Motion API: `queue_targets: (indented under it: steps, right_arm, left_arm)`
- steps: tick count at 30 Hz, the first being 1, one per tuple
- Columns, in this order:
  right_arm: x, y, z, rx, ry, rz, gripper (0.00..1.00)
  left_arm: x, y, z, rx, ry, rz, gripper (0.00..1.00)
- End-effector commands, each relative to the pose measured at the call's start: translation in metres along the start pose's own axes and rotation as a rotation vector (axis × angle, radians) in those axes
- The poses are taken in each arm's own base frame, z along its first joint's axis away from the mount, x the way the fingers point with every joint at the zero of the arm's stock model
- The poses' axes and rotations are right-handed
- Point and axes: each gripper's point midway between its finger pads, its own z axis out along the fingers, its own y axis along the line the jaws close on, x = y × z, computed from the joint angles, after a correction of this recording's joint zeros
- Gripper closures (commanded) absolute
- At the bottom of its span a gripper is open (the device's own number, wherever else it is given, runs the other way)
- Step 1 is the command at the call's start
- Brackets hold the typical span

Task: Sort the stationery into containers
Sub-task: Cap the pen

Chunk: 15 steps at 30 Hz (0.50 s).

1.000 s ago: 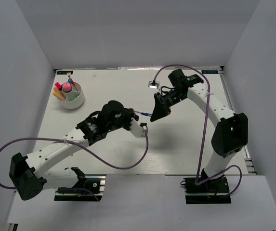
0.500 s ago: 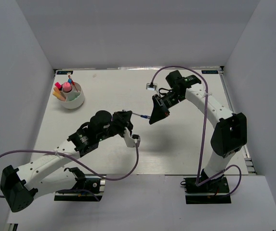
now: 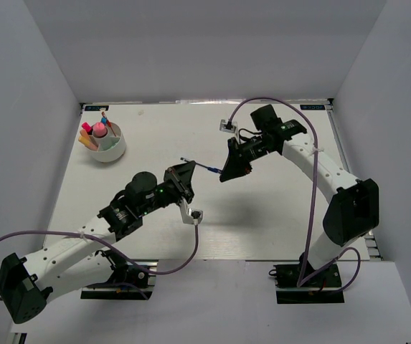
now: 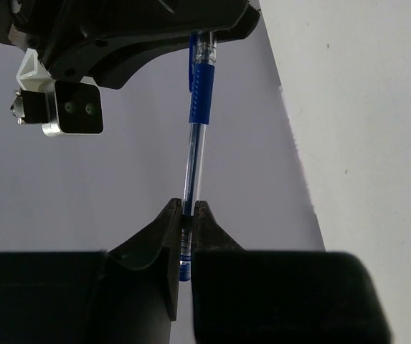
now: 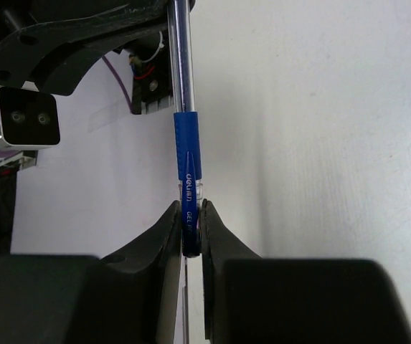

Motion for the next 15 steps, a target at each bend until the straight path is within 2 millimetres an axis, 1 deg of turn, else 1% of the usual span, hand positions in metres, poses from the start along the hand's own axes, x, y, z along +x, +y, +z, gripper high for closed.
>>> queue_targets:
  steps: [1, 2, 3, 8, 9, 11, 14, 15]
  right_arm:
    - [-0.039, -0.004, 0.008, 0.0, -0.105, -0.204, 1.0]
    - [-0.042, -0.001, 0.01, -0.014, -0.112, -0.213, 1.0]
    - [-0.043, -0.001, 0.01, -0.017, -0.114, -0.214, 1.0]
    - [-0.046, 0.003, 0.011, -0.028, -0.123, -0.233, 1.0]
    - [-0.047, 0.004, 0.01, -0.024, -0.124, -0.238, 1.0]
    - [-0.046, 0.005, 0.012, -0.024, -0.12, -0.241, 1.0]
    - [-0.041, 0.005, 0.013, -0.024, -0.099, -0.244, 1.0]
    - [-0.039, 0.006, 0.013, -0.025, -0.09, -0.243, 1.0]
  left_arm:
    - [-0.051, 0.037, 0.0, -0.117, -0.255, 0.088, 1.0]
    - [-0.052, 0.039, 0.0, -0.115, -0.26, 0.102, 1.0]
    - [-0.054, 0.033, 0.001, -0.088, -0.269, 0.102, 1.0]
    - [-0.058, 0.026, 0.002, -0.069, -0.29, 0.119, 1.0]
    - [-0.059, 0.017, 0.002, -0.037, -0.298, 0.116, 1.0]
    - [-0.06, 0.012, 0.004, -0.03, -0.299, 0.129, 1.0]
    - [-0.055, 0.001, 0.007, -0.005, -0.269, 0.133, 1.0]
    - [-0.051, 0.008, 0.007, -0.032, -0.249, 0.139, 1.0]
